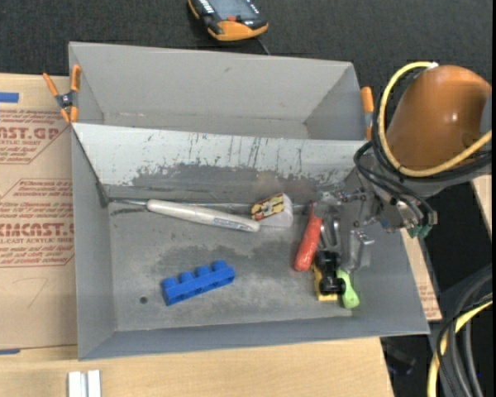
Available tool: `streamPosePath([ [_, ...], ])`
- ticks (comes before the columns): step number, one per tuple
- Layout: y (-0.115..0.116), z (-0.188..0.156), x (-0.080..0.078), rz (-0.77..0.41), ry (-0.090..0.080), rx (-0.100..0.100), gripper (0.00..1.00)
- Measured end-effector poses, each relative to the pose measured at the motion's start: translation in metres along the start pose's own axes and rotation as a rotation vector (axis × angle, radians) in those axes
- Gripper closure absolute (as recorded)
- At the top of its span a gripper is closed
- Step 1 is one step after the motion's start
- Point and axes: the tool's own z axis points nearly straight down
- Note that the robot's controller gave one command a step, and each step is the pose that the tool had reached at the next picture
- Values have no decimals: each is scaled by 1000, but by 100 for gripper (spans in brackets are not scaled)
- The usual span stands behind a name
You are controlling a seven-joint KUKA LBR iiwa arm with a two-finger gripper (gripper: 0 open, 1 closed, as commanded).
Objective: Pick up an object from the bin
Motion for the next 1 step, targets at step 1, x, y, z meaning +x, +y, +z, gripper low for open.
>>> streamPosePath([
  [1,6,37,7,-158,13,-9,0],
])
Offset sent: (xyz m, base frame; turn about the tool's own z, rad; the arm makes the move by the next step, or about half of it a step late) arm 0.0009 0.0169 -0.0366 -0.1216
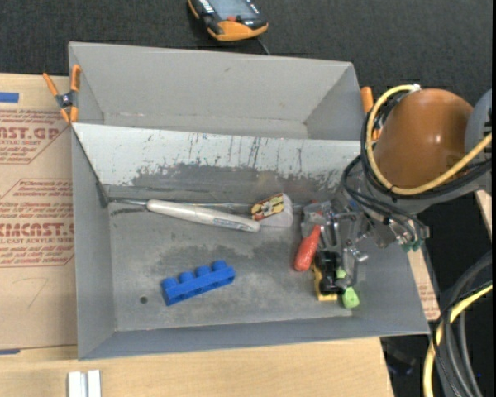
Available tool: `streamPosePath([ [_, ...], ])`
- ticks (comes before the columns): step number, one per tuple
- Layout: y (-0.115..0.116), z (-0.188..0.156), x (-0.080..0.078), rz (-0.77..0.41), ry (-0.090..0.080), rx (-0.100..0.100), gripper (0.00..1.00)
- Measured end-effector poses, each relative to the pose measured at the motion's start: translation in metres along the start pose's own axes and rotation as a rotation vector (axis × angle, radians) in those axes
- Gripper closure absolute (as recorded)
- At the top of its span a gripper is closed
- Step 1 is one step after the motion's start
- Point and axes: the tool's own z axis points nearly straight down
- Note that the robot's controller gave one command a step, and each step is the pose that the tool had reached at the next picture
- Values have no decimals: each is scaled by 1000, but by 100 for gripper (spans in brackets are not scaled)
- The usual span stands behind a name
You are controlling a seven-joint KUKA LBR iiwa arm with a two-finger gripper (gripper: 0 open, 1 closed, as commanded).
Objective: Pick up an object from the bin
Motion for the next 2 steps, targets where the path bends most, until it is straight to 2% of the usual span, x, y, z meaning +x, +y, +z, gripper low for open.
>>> streamPosePath([
  [1,8,0,-12,33,-15,9,0],
  [2,-5,43,-14,-186,-3,1,0],
])
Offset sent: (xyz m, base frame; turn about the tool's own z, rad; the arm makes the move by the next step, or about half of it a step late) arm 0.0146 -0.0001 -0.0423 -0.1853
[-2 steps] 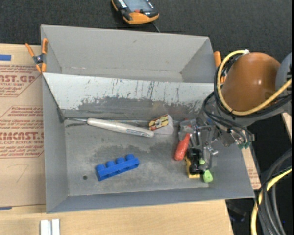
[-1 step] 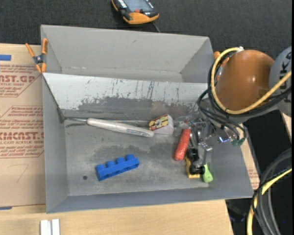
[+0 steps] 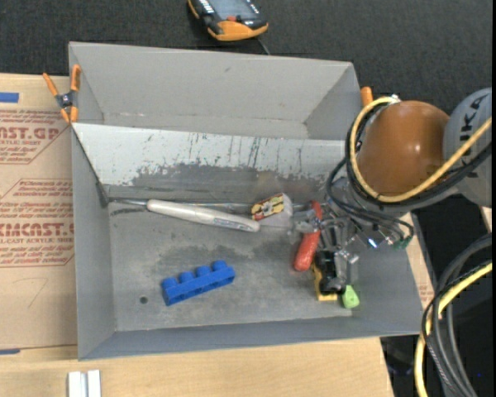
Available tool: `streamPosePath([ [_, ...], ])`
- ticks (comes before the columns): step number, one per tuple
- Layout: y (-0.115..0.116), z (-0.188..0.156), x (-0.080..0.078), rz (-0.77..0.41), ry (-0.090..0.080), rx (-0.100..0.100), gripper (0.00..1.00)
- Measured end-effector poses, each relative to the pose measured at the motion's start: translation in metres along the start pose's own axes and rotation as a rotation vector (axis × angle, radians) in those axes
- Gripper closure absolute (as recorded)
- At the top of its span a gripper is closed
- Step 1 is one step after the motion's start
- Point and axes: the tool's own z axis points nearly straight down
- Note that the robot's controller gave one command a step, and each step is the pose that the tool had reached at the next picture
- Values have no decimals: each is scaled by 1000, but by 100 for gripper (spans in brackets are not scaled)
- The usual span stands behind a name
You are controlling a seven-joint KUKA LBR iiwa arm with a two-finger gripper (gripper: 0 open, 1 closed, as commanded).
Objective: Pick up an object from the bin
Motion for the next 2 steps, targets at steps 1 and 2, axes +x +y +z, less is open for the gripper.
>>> streamPosePath([
  [1,-13,-4,5,9,-13,9,0],
  [2,-32,32,6,-205,-3,1,0],
])
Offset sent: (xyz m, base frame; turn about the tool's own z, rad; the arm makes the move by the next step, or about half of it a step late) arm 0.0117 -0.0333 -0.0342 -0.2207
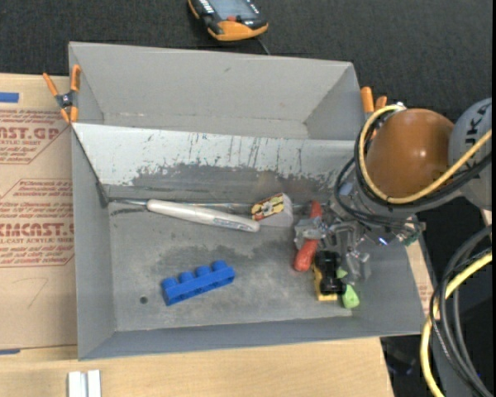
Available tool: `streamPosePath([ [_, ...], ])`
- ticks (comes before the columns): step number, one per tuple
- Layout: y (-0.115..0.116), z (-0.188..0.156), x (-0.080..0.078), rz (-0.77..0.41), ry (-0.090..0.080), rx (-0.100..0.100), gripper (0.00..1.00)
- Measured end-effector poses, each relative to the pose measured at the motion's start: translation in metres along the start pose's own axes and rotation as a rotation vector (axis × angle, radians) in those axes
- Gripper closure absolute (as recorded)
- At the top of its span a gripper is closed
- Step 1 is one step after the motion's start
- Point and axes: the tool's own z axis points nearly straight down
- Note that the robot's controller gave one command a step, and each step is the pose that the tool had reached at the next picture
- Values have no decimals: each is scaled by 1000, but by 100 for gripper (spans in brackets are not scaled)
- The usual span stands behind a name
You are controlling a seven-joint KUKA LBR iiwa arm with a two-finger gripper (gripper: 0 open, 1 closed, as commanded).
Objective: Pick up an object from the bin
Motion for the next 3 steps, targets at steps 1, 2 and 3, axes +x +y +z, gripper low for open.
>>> streamPosePath([
  [1,13,18,-5,70,-10,9,0],
  [2,8,26,-5,40,-8,7,0],
  [3,10,26,4,46,-16,12,0],
])
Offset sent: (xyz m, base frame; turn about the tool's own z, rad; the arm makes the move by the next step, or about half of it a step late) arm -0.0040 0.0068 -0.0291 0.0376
